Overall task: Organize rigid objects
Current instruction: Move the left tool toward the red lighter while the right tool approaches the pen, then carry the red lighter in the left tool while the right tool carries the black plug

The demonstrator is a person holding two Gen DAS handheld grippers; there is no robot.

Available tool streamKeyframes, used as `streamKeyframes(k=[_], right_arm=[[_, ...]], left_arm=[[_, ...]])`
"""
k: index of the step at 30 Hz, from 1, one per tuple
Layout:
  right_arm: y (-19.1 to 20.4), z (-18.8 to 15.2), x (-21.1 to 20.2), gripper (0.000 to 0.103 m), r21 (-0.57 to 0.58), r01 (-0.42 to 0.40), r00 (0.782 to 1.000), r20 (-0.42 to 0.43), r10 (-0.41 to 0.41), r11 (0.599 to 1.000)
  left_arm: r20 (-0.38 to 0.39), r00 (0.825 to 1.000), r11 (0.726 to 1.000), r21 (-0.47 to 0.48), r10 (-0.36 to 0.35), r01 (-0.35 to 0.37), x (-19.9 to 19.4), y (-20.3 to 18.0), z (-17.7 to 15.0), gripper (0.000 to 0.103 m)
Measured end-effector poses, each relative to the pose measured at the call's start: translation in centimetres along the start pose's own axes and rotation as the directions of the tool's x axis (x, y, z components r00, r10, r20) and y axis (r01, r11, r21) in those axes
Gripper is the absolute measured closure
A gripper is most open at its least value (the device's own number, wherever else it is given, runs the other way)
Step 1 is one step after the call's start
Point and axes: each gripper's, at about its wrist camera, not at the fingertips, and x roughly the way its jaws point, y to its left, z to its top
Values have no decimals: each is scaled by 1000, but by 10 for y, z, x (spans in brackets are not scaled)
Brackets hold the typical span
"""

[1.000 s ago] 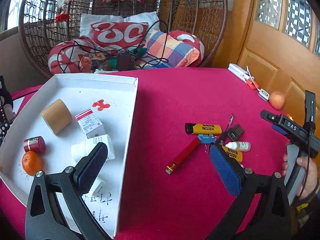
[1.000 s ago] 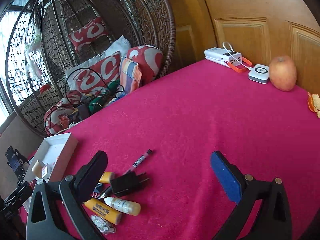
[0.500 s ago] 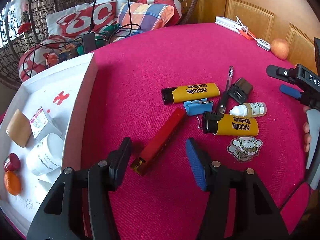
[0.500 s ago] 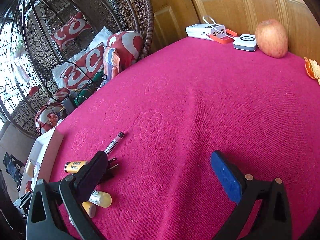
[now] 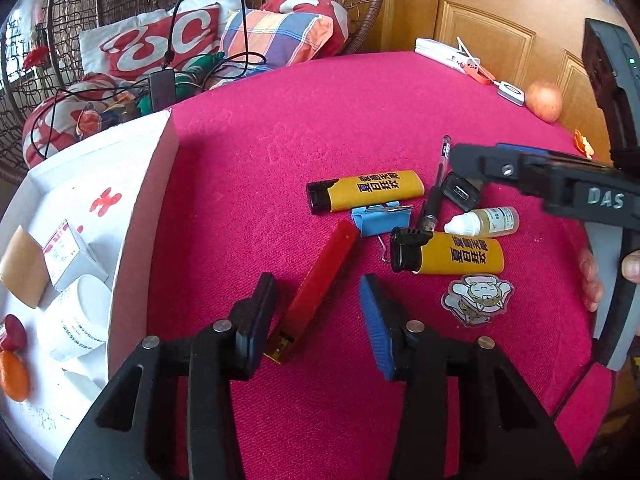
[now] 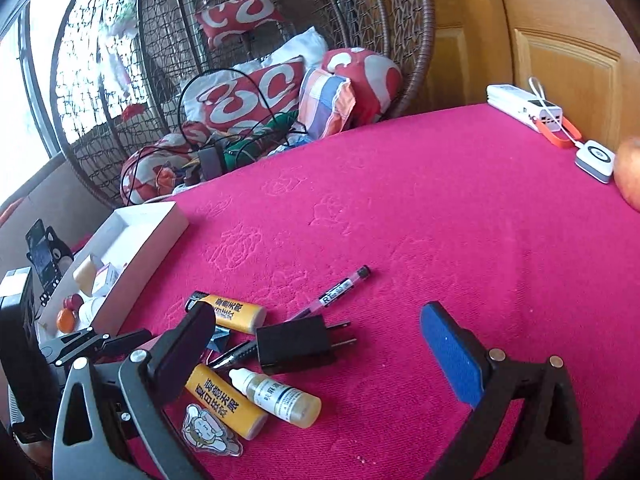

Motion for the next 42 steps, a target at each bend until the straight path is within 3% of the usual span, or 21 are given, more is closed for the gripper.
streamKeyframes(k=[1,3,4,5,15,26,42], right_arm=[[4,-1,7,12,-25,6,999,-31,-7,1000],[8,-6,22,37,-56,5,994,-108,-11,998],[8,-6,20,39,-59,7,995,-96,-12,998],[7,-5,17,44,-56,-5,996,-87,0,998],[-8,-8,-23,44,59,-15,1000,21,13,998],[17,4,-59,44,13,-85,988,127,83,996],[28,0,-55,44,6,-113,989,102,111,994]], left_arm=[[2,1000,1000,9,-1,1,-1,-1,0,69],[9,1000,1000,18,-4,4,-3,-2,-2,79],[9,1000,1000,13,-13,13,-4,-2,-3,86],[11,1000,1000,4,-15,15,-6,-1,-4,87],[63,998,998,-55,-22,26,-29,-2,-13,87],[198,980,999,-46,-2,11,-84,-6,-2,87],[265,963,989,-151,42,-1,-110,27,-9,87]])
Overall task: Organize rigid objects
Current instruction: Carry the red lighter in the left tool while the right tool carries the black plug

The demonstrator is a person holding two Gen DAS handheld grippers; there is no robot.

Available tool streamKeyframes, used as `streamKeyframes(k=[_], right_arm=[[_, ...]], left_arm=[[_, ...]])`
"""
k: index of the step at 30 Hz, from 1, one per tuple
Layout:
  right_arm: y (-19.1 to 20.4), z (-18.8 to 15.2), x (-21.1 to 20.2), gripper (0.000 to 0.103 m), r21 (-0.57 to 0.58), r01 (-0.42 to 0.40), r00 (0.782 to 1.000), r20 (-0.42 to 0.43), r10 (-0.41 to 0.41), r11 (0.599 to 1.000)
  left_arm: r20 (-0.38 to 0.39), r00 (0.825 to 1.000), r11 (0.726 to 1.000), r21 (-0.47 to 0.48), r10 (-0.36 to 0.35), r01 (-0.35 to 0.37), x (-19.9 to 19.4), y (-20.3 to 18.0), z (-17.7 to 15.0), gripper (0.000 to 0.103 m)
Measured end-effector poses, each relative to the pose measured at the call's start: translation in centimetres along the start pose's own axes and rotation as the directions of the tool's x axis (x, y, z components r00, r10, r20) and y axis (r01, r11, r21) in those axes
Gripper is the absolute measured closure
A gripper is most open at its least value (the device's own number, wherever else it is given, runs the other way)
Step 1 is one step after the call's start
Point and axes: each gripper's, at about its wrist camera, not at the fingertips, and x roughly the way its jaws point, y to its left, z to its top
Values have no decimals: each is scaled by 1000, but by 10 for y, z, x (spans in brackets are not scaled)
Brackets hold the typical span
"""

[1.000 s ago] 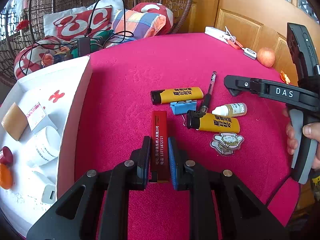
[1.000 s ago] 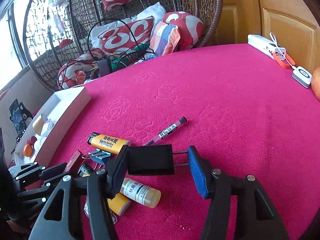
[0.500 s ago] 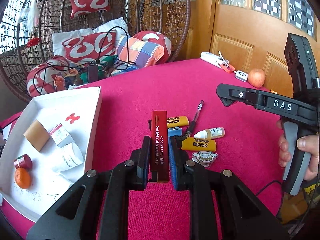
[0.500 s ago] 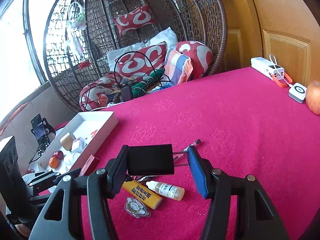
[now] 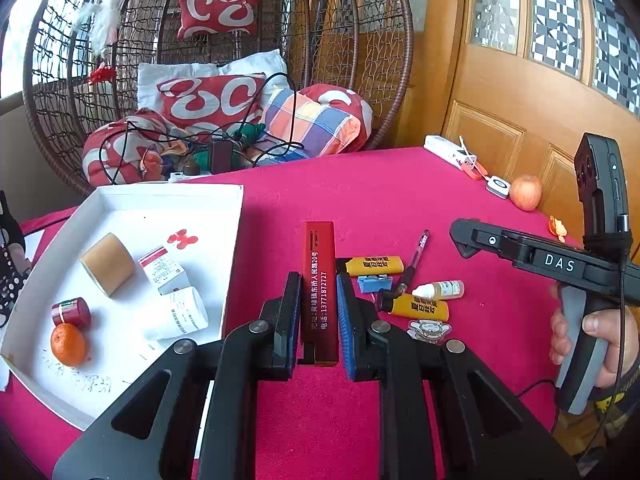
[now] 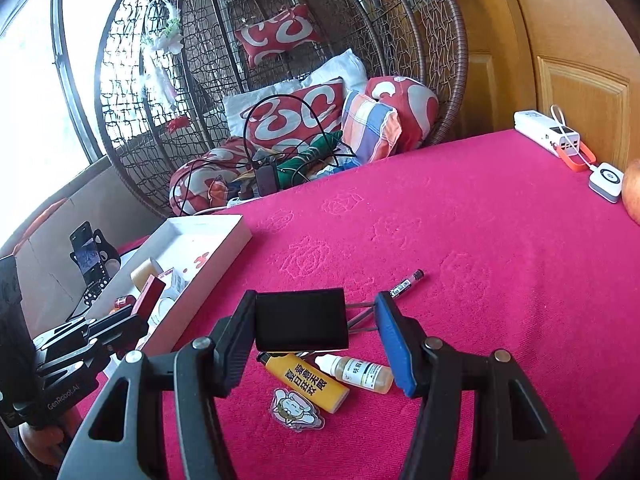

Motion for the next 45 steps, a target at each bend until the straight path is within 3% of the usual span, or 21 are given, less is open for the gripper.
streamKeyframes(k=[20,45], right_arm=[[14,-1,9,44,-8,-46,998,-37,45,999],[91,23,36,44,-209,-101,994,-50,92,973]], left_arm=[[34,999,997,-75,38,-35,-13,31,0,87],[61,991,972,-211,119,-104,-31,95,-12,87]])
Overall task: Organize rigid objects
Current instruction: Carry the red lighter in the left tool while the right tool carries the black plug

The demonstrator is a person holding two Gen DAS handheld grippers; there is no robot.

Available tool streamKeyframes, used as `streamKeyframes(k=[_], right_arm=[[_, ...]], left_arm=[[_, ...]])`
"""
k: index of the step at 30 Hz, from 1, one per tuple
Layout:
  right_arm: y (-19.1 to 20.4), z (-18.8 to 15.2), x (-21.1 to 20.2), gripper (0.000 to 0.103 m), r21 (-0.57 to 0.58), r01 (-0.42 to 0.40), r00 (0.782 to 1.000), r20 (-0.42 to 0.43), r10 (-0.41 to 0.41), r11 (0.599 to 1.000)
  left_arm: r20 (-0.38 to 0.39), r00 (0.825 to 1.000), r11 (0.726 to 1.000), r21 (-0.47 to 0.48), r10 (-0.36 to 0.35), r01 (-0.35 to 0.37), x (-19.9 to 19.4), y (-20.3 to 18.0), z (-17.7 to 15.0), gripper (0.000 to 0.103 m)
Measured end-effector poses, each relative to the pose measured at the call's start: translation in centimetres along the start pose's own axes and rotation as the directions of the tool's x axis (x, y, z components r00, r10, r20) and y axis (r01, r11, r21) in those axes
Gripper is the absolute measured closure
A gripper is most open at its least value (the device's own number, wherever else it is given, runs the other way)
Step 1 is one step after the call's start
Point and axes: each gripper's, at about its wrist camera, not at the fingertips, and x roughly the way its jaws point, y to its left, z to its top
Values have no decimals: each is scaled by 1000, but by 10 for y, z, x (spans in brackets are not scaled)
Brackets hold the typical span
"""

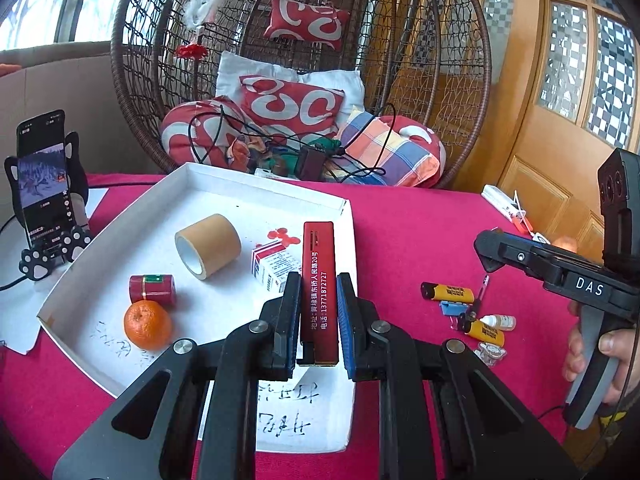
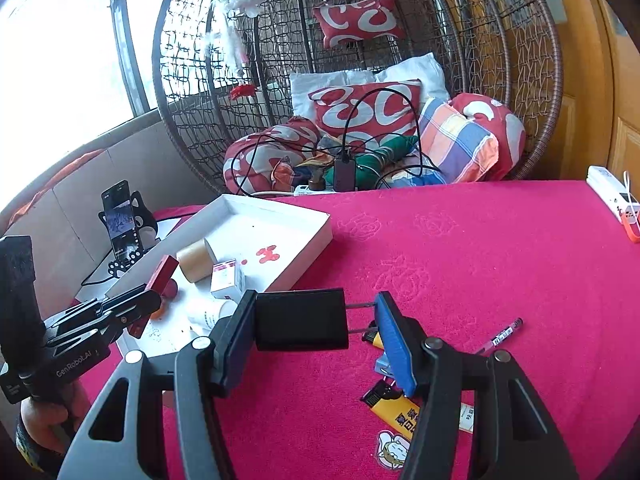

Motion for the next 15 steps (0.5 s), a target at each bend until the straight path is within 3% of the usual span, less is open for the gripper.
streamKeyframes(k=[3,10,15], right_arm=[[10,9,5,44,-32,-5,1000,1,5,999],[41,38,30,44,-76,-57,998,-8,57,995],[72,46,61,44,-77,-114,993,-34,112,990]], left_arm=[[16,1000,1000,-4,17,-17,0,13,6,87],[38,989,990,-33,140,-139,12,56,36,87],[27,981,979,-67,192,-190,19,72,32,87]])
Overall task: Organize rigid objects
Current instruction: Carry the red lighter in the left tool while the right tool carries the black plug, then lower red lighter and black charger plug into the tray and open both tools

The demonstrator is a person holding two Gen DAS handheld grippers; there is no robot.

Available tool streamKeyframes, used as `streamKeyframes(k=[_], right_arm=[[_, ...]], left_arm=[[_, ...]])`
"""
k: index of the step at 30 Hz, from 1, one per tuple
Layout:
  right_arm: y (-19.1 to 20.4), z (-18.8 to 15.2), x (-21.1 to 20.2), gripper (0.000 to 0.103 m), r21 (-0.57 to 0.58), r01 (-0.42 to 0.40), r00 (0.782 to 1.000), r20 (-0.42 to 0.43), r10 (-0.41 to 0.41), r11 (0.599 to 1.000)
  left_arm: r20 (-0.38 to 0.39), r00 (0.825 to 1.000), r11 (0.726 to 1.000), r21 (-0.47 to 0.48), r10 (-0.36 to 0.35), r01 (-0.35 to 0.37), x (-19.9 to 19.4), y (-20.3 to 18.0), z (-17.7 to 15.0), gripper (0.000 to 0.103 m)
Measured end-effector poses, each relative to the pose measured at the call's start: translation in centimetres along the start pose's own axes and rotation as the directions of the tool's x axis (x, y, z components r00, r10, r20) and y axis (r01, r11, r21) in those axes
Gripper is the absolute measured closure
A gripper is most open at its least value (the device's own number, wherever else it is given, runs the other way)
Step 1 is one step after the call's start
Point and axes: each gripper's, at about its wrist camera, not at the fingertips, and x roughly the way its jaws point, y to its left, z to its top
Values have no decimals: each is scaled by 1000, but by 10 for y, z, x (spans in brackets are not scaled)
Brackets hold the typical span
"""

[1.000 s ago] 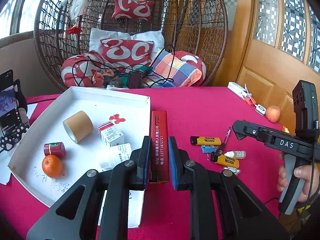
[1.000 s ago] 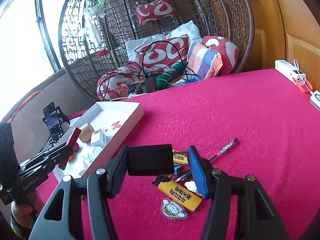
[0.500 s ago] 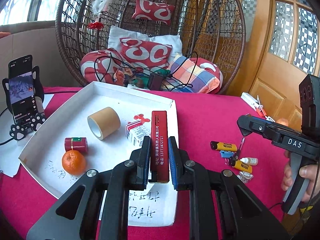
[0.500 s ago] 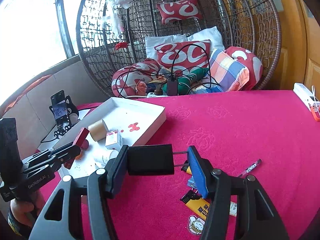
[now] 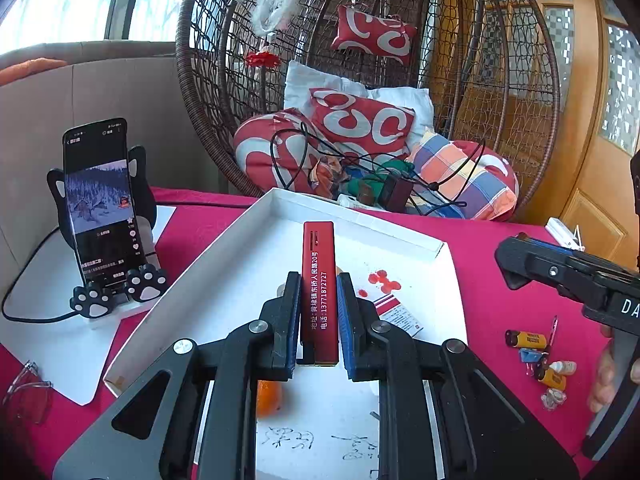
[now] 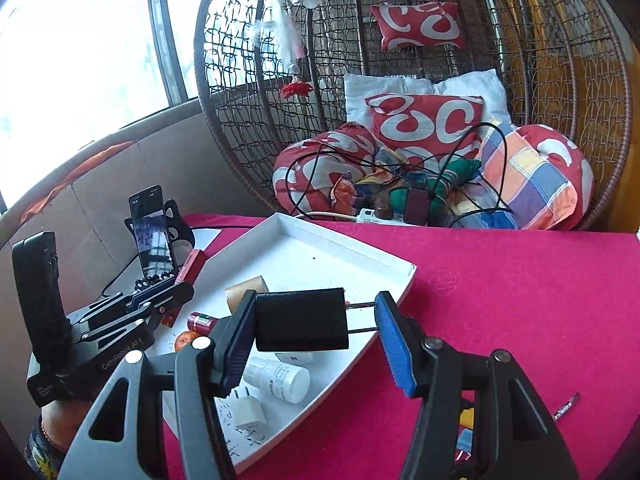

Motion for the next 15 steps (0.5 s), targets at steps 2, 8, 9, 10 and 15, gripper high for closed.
streamKeyframes(k=[2,8,9,10,15], right_arm=[[10,0,18,44,-5,-6,1000,-17,6,1000],[25,-3,62,44,10,13,998,-61,-12,1000],[26,-5,66,44,15,16,998,-66,-14,1000],[27,-7,68,44,22,13,997,-73,-12,1000],[32,-14,72,44,15,16,997,-77,-15,1000]], left_arm=[[-9,1000,1000,2,18,-18,4,2,-5,87],[-37,998,998,-1,59,-59,13,6,-20,86],[-40,997,998,-2,65,-65,15,7,-21,87],[-43,997,998,-4,69,-70,16,8,-22,86],[-35,995,995,-31,90,-91,15,12,-23,86]])
